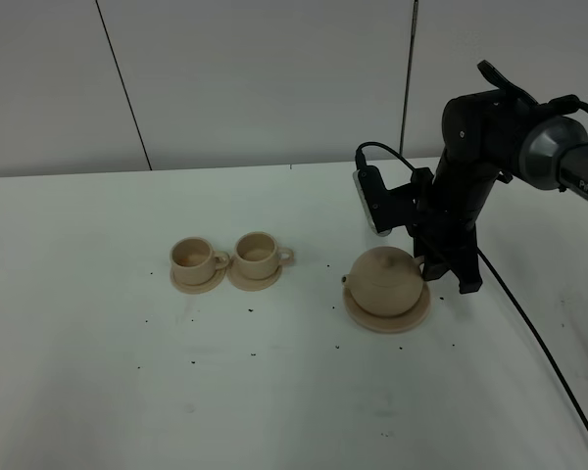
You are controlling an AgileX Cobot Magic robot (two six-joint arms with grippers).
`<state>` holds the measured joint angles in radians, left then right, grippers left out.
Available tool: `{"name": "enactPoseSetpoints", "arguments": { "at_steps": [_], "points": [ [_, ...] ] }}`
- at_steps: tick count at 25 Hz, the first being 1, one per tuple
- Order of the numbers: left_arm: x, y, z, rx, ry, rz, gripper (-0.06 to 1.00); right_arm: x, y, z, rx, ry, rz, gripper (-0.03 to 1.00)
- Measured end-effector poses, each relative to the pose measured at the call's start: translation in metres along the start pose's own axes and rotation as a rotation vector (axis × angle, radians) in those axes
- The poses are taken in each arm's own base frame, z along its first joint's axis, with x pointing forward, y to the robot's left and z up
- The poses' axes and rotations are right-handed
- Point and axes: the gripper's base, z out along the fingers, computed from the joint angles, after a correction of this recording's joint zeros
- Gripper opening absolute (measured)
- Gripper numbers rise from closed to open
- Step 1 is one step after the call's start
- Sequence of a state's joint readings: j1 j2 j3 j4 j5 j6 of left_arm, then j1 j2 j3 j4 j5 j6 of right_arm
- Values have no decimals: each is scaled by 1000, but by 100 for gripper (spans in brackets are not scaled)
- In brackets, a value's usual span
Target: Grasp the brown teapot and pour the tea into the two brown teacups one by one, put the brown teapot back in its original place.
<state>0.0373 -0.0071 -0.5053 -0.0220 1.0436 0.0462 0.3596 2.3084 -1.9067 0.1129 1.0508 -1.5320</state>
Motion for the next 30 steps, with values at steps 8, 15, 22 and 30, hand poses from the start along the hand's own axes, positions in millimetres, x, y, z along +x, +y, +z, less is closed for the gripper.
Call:
{"name": "enactPoseSetpoints", "arguments": {
  "at_steps": [8, 15, 22, 30],
  "points": [
    [0, 0, 0, 0, 0, 0, 53, 0, 0, 2, -3, 9, 0, 29],
    [0, 0, 0, 0, 0, 0, 53, -1, 0, 2, -2, 15, -32, 29],
    [0, 0, 0, 0, 0, 0, 53, -2, 0, 2, 1, 33, -56, 29],
    [0, 0, 0, 0, 0, 0, 53, -3, 0, 2, 5, 36, -66, 25]
  ]
}}
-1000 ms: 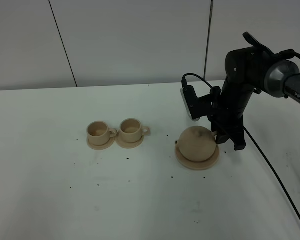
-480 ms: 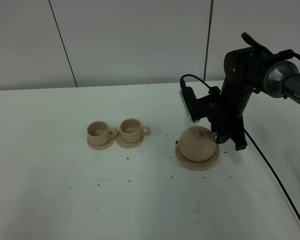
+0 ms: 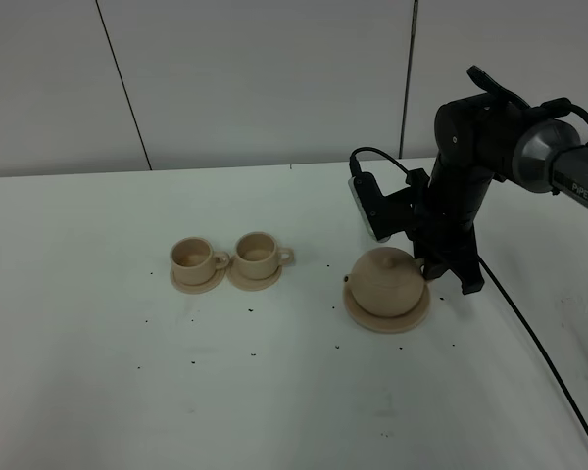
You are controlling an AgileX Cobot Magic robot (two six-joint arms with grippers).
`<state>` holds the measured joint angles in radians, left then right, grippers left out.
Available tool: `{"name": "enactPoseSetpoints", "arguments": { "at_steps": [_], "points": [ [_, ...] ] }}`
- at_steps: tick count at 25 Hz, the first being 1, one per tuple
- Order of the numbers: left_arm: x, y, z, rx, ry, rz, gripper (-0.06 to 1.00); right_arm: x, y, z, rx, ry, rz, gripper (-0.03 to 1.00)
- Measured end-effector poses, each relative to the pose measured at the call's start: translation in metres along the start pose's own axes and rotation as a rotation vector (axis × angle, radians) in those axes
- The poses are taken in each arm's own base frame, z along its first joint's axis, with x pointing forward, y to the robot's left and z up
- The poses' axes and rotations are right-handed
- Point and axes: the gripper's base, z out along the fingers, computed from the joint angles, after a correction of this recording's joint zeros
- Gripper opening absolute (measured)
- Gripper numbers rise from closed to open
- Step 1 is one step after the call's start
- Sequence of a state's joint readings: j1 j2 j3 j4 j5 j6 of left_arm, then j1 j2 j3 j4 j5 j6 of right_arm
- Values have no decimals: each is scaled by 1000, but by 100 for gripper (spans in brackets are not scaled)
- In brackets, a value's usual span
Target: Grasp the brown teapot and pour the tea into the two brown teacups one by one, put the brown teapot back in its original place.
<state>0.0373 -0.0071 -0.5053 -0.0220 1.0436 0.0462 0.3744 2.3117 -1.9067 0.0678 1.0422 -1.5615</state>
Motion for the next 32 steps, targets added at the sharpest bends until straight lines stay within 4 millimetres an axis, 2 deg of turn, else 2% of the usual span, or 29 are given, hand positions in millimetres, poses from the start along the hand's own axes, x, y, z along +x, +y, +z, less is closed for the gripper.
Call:
{"name": "enactPoseSetpoints", "arguments": {
  "at_steps": [12, 32],
  "points": [
    [0, 0, 0, 0, 0, 1, 53, 0, -1, 0, 7, 3, -3, 11],
    [0, 0, 0, 0, 0, 0, 53, 0, 1, 0, -6, -4, 2, 9]
  ]
}}
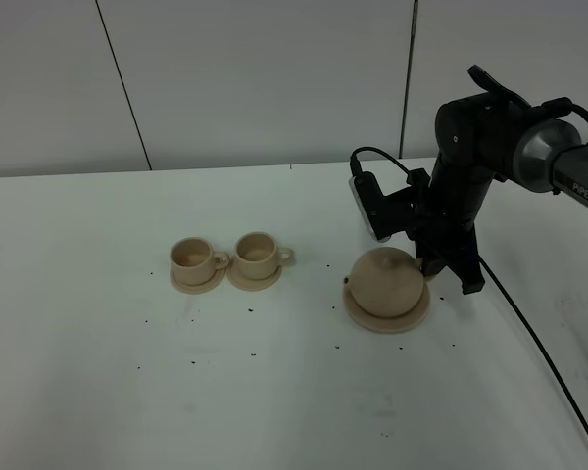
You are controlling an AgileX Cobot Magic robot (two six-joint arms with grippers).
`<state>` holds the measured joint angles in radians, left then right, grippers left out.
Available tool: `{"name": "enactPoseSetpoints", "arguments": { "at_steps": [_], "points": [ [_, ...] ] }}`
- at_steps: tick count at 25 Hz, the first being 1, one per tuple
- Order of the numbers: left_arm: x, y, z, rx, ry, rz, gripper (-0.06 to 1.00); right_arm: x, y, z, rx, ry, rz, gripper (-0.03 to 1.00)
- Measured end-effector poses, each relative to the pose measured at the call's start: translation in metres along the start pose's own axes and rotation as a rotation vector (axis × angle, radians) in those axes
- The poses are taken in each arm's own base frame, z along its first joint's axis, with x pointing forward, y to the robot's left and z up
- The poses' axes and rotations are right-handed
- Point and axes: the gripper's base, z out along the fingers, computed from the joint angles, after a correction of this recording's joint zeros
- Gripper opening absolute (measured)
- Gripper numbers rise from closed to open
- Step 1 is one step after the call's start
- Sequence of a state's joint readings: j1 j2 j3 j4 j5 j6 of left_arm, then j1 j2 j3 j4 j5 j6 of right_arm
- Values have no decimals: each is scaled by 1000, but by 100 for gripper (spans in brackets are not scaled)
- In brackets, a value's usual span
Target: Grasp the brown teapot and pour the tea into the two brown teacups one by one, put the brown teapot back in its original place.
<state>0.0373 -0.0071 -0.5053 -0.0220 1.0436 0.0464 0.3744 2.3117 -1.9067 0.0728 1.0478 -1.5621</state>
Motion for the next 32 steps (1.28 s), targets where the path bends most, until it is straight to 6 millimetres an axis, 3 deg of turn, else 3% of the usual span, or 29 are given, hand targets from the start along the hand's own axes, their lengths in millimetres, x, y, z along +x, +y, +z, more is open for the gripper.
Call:
{"name": "enactPoseSetpoints", "arguments": {
  "at_steps": [32],
  "points": [
    [0, 0, 0, 0, 0, 0, 53, -2, 0, -12, -29, -98, 84, 9]
  ]
}}
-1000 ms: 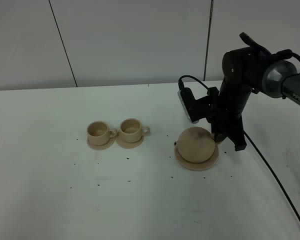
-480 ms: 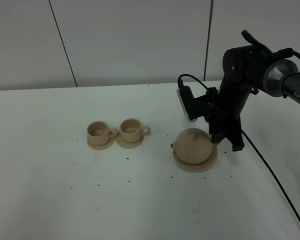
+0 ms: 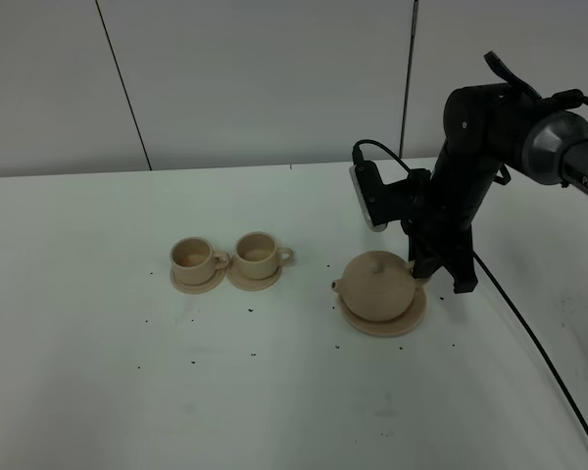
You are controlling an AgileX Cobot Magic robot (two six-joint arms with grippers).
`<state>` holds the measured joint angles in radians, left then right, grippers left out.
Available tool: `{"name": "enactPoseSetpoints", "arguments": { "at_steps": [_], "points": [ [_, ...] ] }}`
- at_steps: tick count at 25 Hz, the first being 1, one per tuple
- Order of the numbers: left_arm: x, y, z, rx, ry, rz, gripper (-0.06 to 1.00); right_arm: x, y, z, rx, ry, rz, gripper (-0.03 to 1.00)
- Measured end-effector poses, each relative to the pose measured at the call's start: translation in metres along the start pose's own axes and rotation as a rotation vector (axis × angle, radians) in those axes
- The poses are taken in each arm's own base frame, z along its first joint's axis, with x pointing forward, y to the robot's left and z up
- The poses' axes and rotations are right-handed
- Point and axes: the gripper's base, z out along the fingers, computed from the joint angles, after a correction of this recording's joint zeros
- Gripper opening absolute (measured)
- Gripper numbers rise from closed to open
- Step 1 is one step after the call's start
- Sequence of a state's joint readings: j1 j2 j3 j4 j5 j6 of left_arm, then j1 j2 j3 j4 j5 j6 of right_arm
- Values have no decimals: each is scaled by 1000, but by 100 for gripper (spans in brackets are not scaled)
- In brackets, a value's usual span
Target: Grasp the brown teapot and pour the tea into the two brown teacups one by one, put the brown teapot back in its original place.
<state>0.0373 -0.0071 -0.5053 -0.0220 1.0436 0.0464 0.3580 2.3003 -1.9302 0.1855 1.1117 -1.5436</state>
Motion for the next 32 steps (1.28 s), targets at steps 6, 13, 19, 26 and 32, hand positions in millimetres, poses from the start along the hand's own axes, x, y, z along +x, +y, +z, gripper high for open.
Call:
{"name": "enactPoseSetpoints", "arguments": {
  "at_steps": [6, 13, 19, 26, 32],
  "points": [
    [0, 0, 0, 0, 0, 0, 53, -1, -2, -5, 1, -6, 16, 9],
    [0, 0, 0, 0, 0, 0, 53, 0, -1, -5, -14, -17, 31, 9],
    [0, 0, 0, 0, 0, 0, 53, 3, -1, -6, -22, -60, 117, 9],
    [0, 0, 0, 0, 0, 0, 53, -1, -7, -23, -21, -77, 220, 9],
    [0, 0, 0, 0, 0, 0, 53, -5, -14, -35, 14, -103, 322, 9]
  ]
}}
